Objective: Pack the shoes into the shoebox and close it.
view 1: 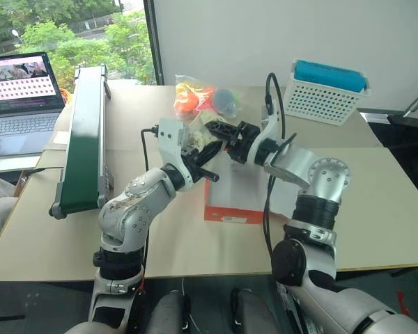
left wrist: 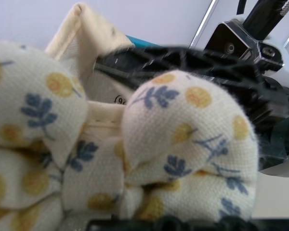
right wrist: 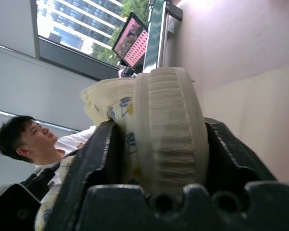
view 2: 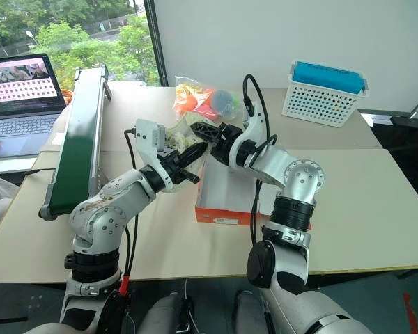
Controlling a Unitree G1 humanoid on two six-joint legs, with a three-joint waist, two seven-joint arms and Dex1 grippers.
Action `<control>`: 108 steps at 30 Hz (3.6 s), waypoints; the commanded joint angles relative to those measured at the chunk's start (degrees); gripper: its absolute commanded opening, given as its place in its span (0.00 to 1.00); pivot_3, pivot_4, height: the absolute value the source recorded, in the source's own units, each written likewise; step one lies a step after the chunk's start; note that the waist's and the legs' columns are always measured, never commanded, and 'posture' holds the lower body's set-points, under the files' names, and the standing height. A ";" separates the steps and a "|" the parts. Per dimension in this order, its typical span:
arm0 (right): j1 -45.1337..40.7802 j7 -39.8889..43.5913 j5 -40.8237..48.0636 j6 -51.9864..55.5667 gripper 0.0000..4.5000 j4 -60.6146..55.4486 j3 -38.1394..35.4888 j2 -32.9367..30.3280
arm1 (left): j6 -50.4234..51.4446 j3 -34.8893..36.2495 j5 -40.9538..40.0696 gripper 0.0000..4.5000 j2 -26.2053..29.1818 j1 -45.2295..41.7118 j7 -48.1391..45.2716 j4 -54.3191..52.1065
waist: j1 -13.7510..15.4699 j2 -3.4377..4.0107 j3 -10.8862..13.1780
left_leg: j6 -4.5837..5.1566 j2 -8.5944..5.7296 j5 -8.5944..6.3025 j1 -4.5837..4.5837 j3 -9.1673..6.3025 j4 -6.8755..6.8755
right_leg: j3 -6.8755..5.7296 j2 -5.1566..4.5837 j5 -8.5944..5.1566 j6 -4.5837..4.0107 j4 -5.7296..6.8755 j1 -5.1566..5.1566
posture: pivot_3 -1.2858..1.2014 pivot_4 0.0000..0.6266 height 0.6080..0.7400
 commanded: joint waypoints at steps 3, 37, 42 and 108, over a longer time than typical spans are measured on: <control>-0.66 0.04 2.70 -1.90 0.27 -3.09 1.05 0.13 | -0.69 -1.54 1.57 0.00 1.62 -0.25 0.30 -1.29 | 0.00 0.00 0.00 | 0.00 0.01 0.00 0.00 0.00 0.00 | 0.00 0.00 0.00 0.00 0.00 0.00 | 0.52 0.24 0.76; -21.52 8.35 -14.95 12.30 0.26 27.40 10.55 -30.16 | -10.61 -4.19 4.24 0.46 23.37 11.11 -24.71 -3.88 | -0.34 0.46 0.26 | 0.07 -0.01 0.03 -0.10 0.19 0.00 | 0.19 0.01 -0.01 0.01 -0.10 -0.18 | 0.52 0.24 0.76; -22.64 17.76 -21.58 12.71 0.26 33.50 22.66 -30.89 | -12.21 -4.57 5.00 0.46 22.89 11.42 -24.14 -2.75 | -0.25 0.44 0.26 | 0.11 0.00 0.00 -0.10 0.15 -0.01 | 0.14 0.02 -0.02 0.02 -0.16 -0.13 | 0.52 0.24 0.76; 38.92 55.09 -32.48 -32.42 1.00 -39.60 38.38 -33.54 | -17.04 17.14 27.03 1.00 12.54 6.12 20.03 20.18 | 1.69 -0.04 -0.01 | -0.02 0.04 -0.02 0.01 -0.10 0.36 | -0.15 -0.13 0.02 0.01 0.00 0.06 | 0.52 0.24 0.76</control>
